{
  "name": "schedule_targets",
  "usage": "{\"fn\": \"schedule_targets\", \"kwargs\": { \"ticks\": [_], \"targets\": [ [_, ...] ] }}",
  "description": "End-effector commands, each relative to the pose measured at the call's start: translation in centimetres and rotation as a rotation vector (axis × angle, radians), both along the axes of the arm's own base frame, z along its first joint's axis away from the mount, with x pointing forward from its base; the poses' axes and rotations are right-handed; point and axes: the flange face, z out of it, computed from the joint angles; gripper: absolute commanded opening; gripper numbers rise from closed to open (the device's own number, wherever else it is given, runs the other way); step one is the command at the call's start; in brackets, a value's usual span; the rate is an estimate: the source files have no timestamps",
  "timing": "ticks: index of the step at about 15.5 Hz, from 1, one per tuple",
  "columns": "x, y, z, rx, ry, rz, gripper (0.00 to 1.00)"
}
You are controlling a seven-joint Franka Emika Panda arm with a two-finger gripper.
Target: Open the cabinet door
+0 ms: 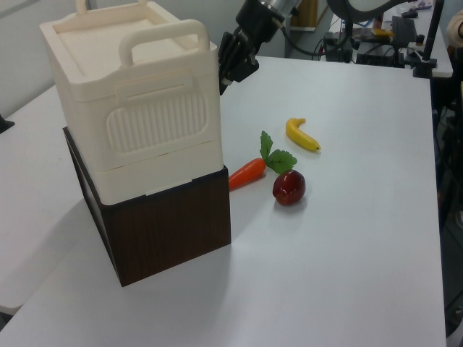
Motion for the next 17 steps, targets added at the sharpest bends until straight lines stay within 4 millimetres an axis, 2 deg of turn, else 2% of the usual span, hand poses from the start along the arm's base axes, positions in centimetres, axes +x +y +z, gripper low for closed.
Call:
{"fn": "schedule_targets", "kwargs": {
  "ticks": [1,5,7,9,12,13,14,17],
  "targets": [
    [-1.0,-0.8,0.8,-0.045,0.061,0.009,0.02],
    [-2.1,-1.4,1.4,-0.077,0.116,0.012,0.02],
    [-2.3,-1.5,0.9,-0.082,0.125,0.013,0.02],
    [-2.5,-2.1,0.9,-0.089,0.143,0.005,0.08],
    [-2.5,-4.9,1.0,-0.115,0.215,-0.03,0.42],
    [-2.6,-5.8,1.2,-0.123,0.234,-0.04,0.45],
    [-2.8,-6.3,1.4,-0.129,0.248,-0.045,0.58],
    [-3.3,-8.6,2.6,-0.136,0.275,-0.074,0.74]
  ]
}}
